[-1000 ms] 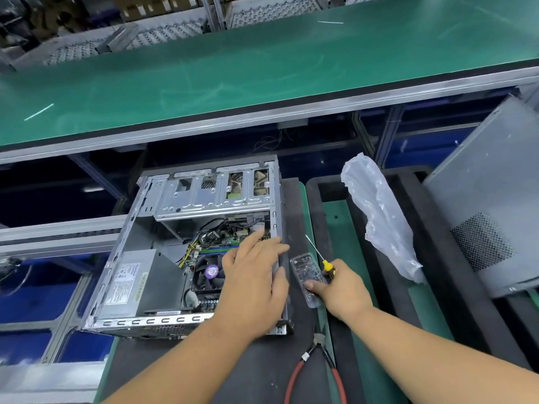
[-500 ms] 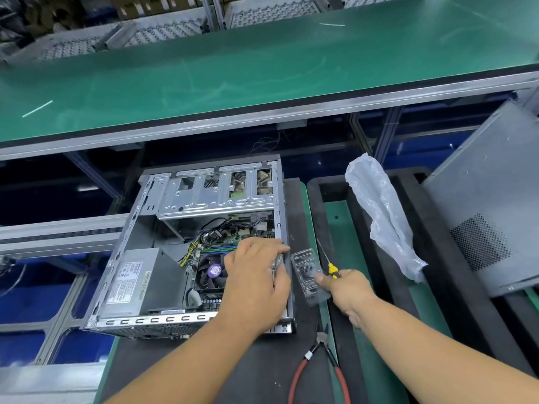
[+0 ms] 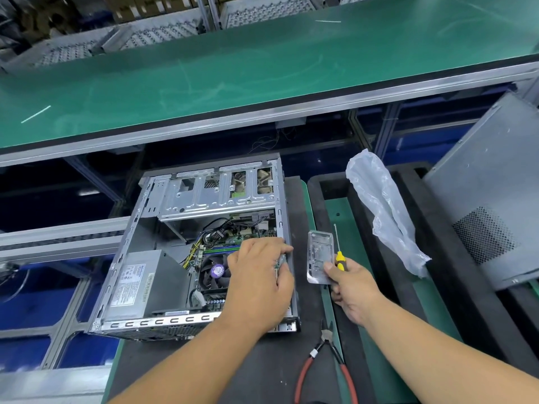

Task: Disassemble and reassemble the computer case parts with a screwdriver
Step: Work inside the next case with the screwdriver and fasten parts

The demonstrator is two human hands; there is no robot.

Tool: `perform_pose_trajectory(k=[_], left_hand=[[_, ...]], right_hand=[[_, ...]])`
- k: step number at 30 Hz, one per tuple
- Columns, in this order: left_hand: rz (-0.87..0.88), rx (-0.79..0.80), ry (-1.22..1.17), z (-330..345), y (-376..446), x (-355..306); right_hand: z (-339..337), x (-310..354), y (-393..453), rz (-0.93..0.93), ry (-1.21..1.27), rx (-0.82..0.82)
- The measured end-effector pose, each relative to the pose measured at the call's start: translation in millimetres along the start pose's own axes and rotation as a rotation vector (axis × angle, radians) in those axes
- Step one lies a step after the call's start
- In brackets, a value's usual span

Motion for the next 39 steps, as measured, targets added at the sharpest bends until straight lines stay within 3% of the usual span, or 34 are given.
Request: perform_pose_trajectory(k=[12, 21, 32, 39], left_hand=[[-0.007, 0.017, 0.000, 0.1, 1.2, -0.8], [-0.011, 0.014, -0.013, -0.1, 1.3, 0.4], [-0.012, 0.008, -0.020, 0.5, 1.2, 2.5], [-0.014, 0.013, -0.021, 0.5, 1.4, 1.3]], right_hand=[[3.7, 4.0, -0.3, 0.056, 0.027, 0.008], [9.6, 15.2, 0.9, 0.247, 0.058, -0.068], [1.7, 10.3, 4.8, 0.203, -0.053, -0.083], [-8.2, 16.0, 19.4, 0.118, -0.187, -0.178]])
Point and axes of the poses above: each hand's wrist, its own y-axis towards the middle knuckle, its own z-axis out of the palm, x = y × z, the point moved 3 cm from there along y, towards the middle knuckle, and after that the axes turned 6 degrees about -y, right-handed, at the moved point
